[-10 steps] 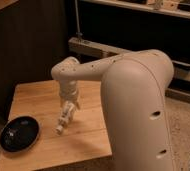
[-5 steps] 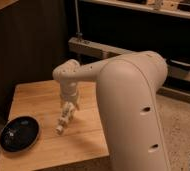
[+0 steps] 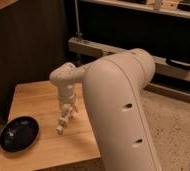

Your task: Place the bottle in the ceramic bowl

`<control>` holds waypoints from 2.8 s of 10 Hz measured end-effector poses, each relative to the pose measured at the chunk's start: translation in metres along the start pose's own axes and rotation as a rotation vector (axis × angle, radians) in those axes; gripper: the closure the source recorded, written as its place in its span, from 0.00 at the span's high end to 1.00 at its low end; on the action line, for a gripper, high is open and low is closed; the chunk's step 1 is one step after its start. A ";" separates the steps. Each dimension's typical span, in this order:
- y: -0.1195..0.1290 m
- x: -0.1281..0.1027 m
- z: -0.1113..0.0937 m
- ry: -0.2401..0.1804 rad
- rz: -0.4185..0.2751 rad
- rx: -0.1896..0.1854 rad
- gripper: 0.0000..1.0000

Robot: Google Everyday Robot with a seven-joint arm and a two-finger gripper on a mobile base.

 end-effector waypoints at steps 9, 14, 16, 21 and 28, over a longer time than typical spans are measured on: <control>0.005 0.005 0.032 0.008 0.042 0.003 0.65; 0.011 0.002 0.038 0.018 0.028 0.002 0.65; 0.009 0.002 0.041 0.023 0.024 -0.001 0.65; 0.008 0.002 0.039 0.045 -0.043 -0.072 0.26; 0.017 -0.003 0.016 0.129 -0.256 -0.371 0.00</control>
